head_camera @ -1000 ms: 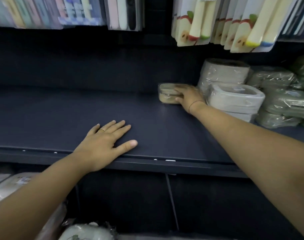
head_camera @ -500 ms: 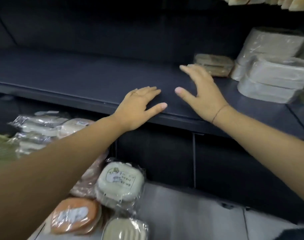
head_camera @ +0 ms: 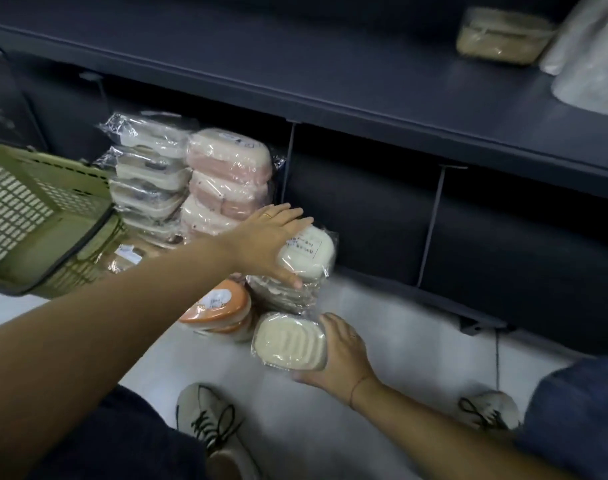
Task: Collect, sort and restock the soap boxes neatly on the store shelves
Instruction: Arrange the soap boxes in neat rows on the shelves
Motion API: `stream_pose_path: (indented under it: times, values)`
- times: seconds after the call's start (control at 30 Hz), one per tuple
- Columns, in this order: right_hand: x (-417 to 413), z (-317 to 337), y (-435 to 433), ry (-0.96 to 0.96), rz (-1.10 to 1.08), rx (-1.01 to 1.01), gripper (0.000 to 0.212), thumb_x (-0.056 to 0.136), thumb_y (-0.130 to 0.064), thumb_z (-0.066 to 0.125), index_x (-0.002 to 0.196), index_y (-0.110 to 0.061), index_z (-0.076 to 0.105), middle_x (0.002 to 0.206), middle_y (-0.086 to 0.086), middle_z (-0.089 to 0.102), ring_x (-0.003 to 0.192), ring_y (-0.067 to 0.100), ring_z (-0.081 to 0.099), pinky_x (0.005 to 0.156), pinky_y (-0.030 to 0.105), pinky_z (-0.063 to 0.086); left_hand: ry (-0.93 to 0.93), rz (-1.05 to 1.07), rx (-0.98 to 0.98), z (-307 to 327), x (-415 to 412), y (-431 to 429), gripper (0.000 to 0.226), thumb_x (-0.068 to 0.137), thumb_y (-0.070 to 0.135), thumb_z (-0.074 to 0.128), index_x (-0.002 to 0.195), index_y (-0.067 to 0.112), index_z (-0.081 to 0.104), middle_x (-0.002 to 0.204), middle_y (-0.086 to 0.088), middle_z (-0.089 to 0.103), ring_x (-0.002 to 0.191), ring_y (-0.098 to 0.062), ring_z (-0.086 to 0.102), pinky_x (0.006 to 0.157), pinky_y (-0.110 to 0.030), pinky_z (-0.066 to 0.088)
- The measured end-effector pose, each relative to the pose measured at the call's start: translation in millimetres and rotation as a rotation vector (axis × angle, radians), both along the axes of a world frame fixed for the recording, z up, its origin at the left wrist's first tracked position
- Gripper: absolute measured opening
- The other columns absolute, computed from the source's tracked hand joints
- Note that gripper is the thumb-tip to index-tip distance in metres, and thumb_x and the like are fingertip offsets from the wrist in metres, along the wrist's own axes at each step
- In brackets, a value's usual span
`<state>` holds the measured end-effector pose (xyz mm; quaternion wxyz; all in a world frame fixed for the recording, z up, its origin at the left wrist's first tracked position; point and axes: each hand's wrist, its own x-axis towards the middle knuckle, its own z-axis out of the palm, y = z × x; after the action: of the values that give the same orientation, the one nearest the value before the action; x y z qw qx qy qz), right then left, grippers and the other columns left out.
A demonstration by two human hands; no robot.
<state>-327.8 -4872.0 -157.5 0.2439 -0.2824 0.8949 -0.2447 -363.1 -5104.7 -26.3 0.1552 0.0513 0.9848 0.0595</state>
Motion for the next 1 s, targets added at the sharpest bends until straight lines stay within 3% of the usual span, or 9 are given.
stream_pose_path:
  times: [0.1,0.2,0.33,0.47,0.63,0.73,0.83,0.9,1.0]
  values:
    - [11.3,-16.1,-14.1,0.020,0.048,0.070,0.124,0.056,-0.067,0.077,0.152,-0.025,0.011,0.157,-0.005,0.014,0.144,0.017,0.014,0.117,0.032,0.013,-0.019,0.017,-0.017,-5.1,-10.6,2.7,0.127,0.063,0.073,0.072,0.157,0.024,0.001,0.164,-0.002,0.003,0.150,-0.022,-0.002,0.120,-0.039,0.000]
    - [12.0,-20.8,-22.6,0.055,0.046,0.157,0.125,0.063,-0.063,0.076,0.154,-0.025,-0.001,0.158,-0.001,0.005,0.146,0.019,0.005,0.119,0.036,0.004,0.013,0.012,-0.046,-6.2,-16.1,6.4,0.128,0.061,0.074,0.073,0.157,0.024,0.004,0.161,-0.001,0.014,0.147,-0.025,0.010,0.118,-0.042,0.009]
    - [6.7,-21.2,-28.1,0.103,0.074,0.197,0.120,0.064,-0.061,0.076,0.153,-0.023,0.006,0.151,0.000,0.020,0.140,0.021,0.020,0.116,0.032,0.015,0.079,0.004,-0.108,-7.8,-15.1,10.8,0.125,0.060,0.077,0.071,0.156,0.023,0.011,0.149,0.001,0.030,0.136,-0.024,0.023,0.113,-0.043,0.018]
    - [-3.6,-2.3,-18.2,0.088,0.174,0.190,0.111,0.064,-0.059,0.076,0.149,-0.019,0.019,0.143,-0.001,0.029,0.132,0.022,0.030,0.111,0.030,0.027,0.116,0.032,-0.035,-6.5,-5.2,12.0,0.119,0.060,0.073,0.074,0.153,0.024,0.018,0.143,0.001,0.033,0.132,-0.022,0.025,0.111,-0.049,0.025]
    - [-25.0,64.6,22.8,0.013,0.309,0.160,0.116,0.061,-0.056,0.080,0.152,-0.022,0.016,0.143,-0.005,0.026,0.133,0.016,0.026,0.111,0.021,0.024,0.235,0.003,0.051,25.5,-1.8,15.6,0.118,0.059,0.069,0.077,0.152,0.020,0.024,0.140,-0.002,0.036,0.130,-0.022,0.026,0.110,-0.048,0.030]
    - [-44.4,118.5,49.5,0.037,0.327,0.120,0.116,0.057,-0.060,0.080,0.150,-0.025,0.020,0.137,-0.010,0.028,0.130,0.009,0.029,0.105,0.013,0.023,0.319,-0.016,0.102,59.5,-7.6,19.4,0.119,0.055,0.076,0.068,0.151,0.020,0.026,0.139,-0.001,0.037,0.127,-0.020,0.028,0.110,-0.043,0.031]
    - [-71.4,180.8,70.7,0.113,0.274,0.027,0.117,0.046,-0.072,0.069,0.146,-0.035,0.020,0.131,-0.019,0.028,0.126,0.002,0.032,0.106,0.015,0.028,0.445,-0.004,0.161,97.4,-24.0,23.9,0.118,0.051,0.081,0.057,0.149,0.023,0.028,0.137,0.002,0.038,0.124,-0.018,0.029,0.107,-0.036,0.030]
    - [-96.7,221.8,83.0,0.207,0.182,-0.068,0.107,0.044,-0.072,0.069,0.137,-0.047,0.020,0.131,-0.021,0.031,0.124,-0.001,0.034,0.106,0.016,0.029,0.534,0.029,0.203,119.9,-40.7,26.0,0.118,0.050,0.082,0.055,0.149,0.025,0.028,0.136,0.004,0.039,0.125,-0.017,0.029,0.109,-0.037,0.029]
    - [-136.3,277.8,94.4,0.406,0.054,-0.189,0.097,0.045,-0.067,0.072,0.129,-0.048,0.027,0.126,-0.020,0.038,0.121,-0.002,0.036,0.104,0.021,0.030,0.647,0.119,0.308,148.8,-70.0,28.7,0.116,0.051,0.079,0.059,0.149,0.026,0.028,0.136,0.007,0.039,0.127,-0.015,0.026,0.110,-0.035,0.028]
